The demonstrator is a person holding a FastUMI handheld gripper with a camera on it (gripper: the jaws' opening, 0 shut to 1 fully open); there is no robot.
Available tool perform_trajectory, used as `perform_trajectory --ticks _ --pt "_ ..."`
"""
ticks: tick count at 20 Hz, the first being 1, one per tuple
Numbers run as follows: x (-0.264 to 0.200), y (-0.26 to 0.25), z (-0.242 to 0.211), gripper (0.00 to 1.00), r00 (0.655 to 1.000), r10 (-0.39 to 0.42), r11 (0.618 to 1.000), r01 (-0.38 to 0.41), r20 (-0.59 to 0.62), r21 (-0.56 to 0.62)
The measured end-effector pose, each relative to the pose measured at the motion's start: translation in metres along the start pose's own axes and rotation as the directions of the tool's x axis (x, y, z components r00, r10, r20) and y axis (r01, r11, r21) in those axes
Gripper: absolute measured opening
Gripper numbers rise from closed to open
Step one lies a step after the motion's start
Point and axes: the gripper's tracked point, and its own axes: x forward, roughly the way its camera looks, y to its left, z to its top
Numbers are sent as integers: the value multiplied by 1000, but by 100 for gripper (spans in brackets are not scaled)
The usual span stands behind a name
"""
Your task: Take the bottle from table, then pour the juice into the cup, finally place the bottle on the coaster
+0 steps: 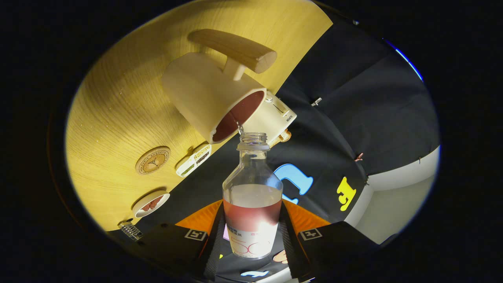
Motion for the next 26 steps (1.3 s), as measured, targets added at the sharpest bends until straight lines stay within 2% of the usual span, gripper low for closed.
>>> perform_trajectory --ticks 11,26 --pt "10 -16 -2 70 992 -79 982 95 102 -162" --pt "8 -13 -5 70 992 -70 985 85 101 -153"
